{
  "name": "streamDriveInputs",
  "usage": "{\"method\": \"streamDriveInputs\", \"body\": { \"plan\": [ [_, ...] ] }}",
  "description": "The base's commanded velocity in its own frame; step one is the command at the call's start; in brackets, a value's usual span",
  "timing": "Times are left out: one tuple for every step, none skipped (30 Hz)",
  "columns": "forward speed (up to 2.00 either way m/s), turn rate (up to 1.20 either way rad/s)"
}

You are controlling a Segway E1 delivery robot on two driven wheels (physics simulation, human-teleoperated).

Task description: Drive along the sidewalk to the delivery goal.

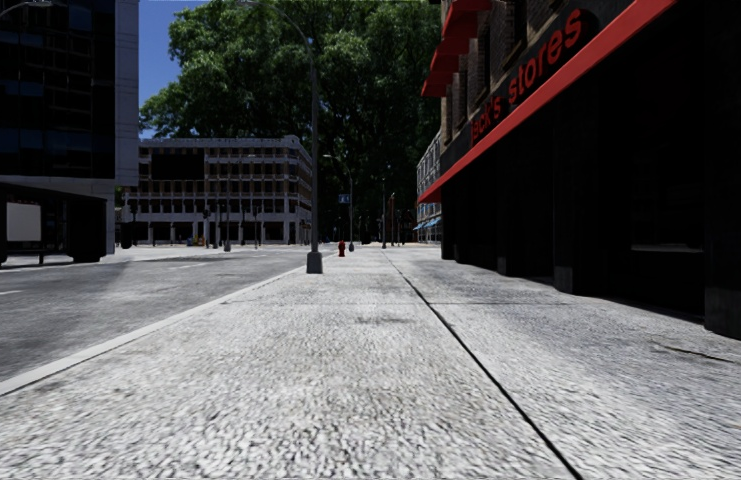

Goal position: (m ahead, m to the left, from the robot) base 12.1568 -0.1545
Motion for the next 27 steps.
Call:
{"method": "streamDriveInputs", "body": {
  "plan": [
    [2.0,0.0],
    [2.0,0.0],
    [2.0,0.0],
    [2.0,0.0],
    [2.0,0.0],
    [2.0,0.0],
    [2.0,0.0],
    [2.0,0.0],
    [2.0,0.0],
    [2.0,0.0],
    [2.0,0.0],
    [2.0,0.0],
    [2.0,0.0],
    [2.0,0.0],
    [2.0,0.0],
    [2.0,0.0],
    [2.0,0.0],
    [2.0,0.0],
    [2.0,0.0],
    [2.0,0.0],
    [2.0,0.0],
    [2.0,0.0],
    [2.0,0.0],
    [2.0,0.0],
    [2.0,0.0],
    [2.0,0.0],
    [2.0,0.0]
  ]
}}
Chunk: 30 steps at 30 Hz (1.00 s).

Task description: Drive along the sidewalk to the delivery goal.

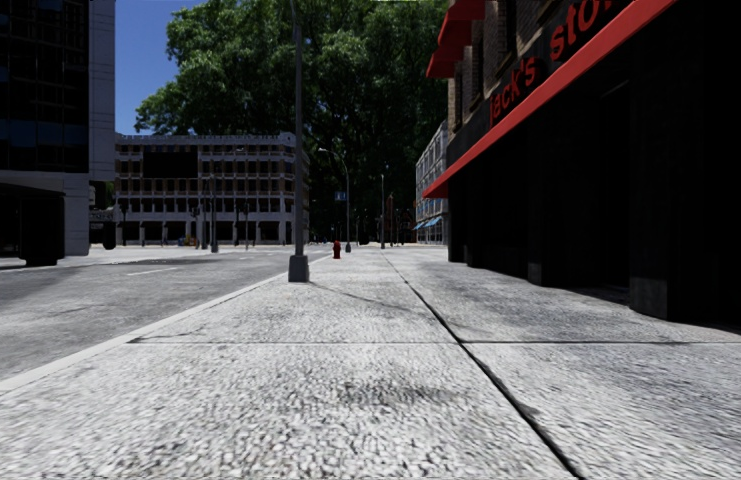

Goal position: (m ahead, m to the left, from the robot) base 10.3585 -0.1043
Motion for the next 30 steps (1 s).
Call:
{"method": "streamDriveInputs", "body": {
  "plan": [
    [2.0,0.0],
    [2.0,0.0],
    [2.0,0.0],
    [2.0,0.0],
    [2.0,0.0],
    [2.0,0.0],
    [2.0,0.0],
    [2.0,0.0],
    [2.0,0.0],
    [2.0,0.0],
    [2.0,0.0],
    [2.0,0.0],
    [2.0,0.0],
    [2.0,0.0],
    [2.0,0.0],
    [2.0,0.0],
    [2.0,0.0],
    [2.0,0.0],
    [2.0,0.0],
    [2.0,0.0],
    [2.0,0.0],
    [2.0,0.0],
    [2.0,0.0],
    [2.0,0.0],
    [2.0,0.0],
    [2.0,0.0],
    [2.0,0.0],
    [2.0,0.0],
    [2.0,0.0],
    [2.0,0.0]
  ]
}}
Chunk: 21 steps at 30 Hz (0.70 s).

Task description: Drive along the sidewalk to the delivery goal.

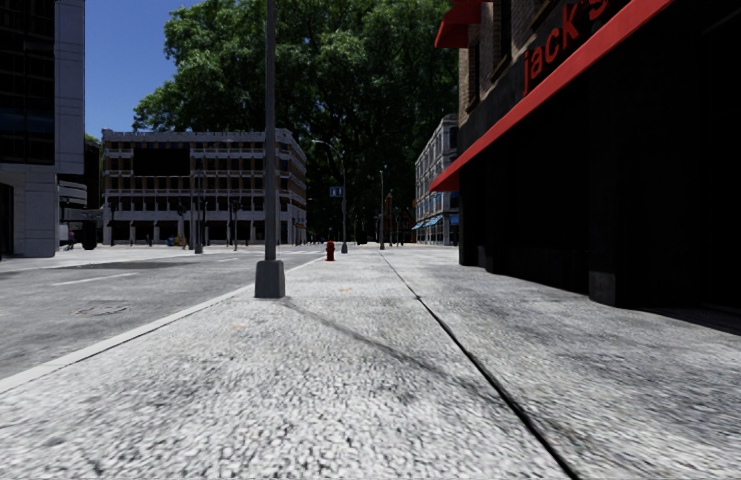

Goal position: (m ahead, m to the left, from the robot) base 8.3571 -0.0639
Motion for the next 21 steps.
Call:
{"method": "streamDriveInputs", "body": {
  "plan": [
    [2.0,0.0],
    [2.0,0.0],
    [2.0,0.0],
    [2.0,0.0],
    [2.0,0.0],
    [2.0,0.0],
    [2.0,0.0],
    [2.0,0.0],
    [2.0,0.0],
    [2.0,0.0],
    [2.0,0.0],
    [2.0,0.0],
    [2.0,0.0],
    [2.0,0.0],
    [2.0,0.0],
    [2.0,0.0],
    [2.0,0.0],
    [2.0,0.0],
    [2.0,0.0],
    [2.0,0.0],
    [2.0,0.0]
  ]
}}
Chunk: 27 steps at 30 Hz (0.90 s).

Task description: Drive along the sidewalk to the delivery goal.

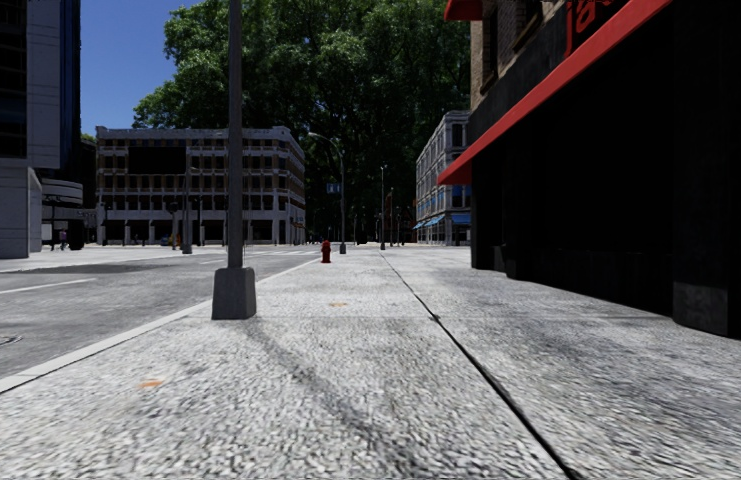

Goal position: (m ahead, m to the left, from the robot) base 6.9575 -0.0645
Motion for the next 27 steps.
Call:
{"method": "streamDriveInputs", "body": {
  "plan": [
    [2.0,0.0],
    [2.0,0.01],
    [2.0,0.06],
    [2.0,0.06],
    [2.0,0.14],
    [2.0,0.21],
    [2.0,0.23],
    [2.0,0.23],
    [2.0,0.23],
    [2.0,0.23],
    [2.0,0.23],
    [2.0,0.23],
    [2.0,0.23],
    [2.0,0.17],
    [2.0,0.0],
    [2.0,0.0],
    [2.0,0.0],
    [2.0,0.0],
    [2.0,0.0],
    [2.0,0.0],
    [2.0,0.0],
    [2.0,0.0],
    [2.0,0.0],
    [2.0,0.0],
    [2.0,0.0],
    [2.0,0.0],
    [2.0,0.0]
  ]
}}
